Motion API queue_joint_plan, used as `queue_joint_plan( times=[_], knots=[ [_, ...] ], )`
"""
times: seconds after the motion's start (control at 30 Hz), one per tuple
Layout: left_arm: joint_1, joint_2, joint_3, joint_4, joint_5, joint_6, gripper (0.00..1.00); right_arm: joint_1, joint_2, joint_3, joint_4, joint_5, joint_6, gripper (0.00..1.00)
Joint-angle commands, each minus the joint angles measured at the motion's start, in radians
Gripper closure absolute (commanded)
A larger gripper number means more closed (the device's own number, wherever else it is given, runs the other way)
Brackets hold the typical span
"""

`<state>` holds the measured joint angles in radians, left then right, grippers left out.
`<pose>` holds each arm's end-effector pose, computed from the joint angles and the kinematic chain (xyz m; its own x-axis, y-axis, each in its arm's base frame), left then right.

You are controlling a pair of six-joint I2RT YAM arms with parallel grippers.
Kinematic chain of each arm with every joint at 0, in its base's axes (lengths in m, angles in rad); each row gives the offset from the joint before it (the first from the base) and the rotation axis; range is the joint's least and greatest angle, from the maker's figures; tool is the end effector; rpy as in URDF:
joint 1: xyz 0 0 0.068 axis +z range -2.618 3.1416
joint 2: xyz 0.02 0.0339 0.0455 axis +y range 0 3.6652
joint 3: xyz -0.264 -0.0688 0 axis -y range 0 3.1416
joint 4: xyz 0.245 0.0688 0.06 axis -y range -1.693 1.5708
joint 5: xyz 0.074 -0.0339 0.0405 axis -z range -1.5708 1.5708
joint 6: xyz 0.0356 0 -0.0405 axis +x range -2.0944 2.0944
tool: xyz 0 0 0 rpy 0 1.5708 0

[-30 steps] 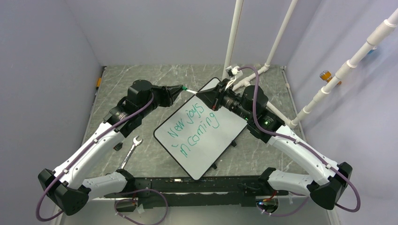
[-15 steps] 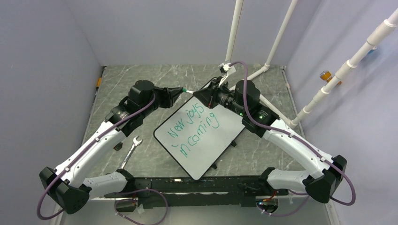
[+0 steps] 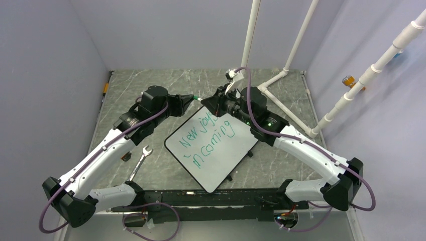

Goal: Write a sentence on the whiteboard
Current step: Insert the pen cap into the whiteboard marker.

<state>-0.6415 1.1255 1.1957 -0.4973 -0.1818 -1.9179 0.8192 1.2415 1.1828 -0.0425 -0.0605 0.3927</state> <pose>0.2007 -0.1419 0.3836 -0.3166 -0.9179 0.2392 -0.4674 -0.0685 -0.8814 0.1976 0.2146 0.3978 -0.3585 0.1758 -0.9168 -0.6853 0.6173 0.3864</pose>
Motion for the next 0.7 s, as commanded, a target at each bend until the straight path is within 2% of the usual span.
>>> queue_joint_plan(
  times=[0.0,0.23,0.67],
  knots=[
    [-0.046,-0.004,0.063,0.031,0.036,-0.012,1.0,0.036,0.044,0.032,0.038,0.058,-0.012,1.0],
    [-0.068,0.013,0.075,0.109,0.051,0.075,1.0,0.045,0.053,-0.011,0.115,0.146,0.05,1.0],
    [-0.114,-0.017,0.044,0.204,0.006,0.128,1.0,0.028,0.052,-0.071,0.297,0.12,0.225,1.0]
  ],
)
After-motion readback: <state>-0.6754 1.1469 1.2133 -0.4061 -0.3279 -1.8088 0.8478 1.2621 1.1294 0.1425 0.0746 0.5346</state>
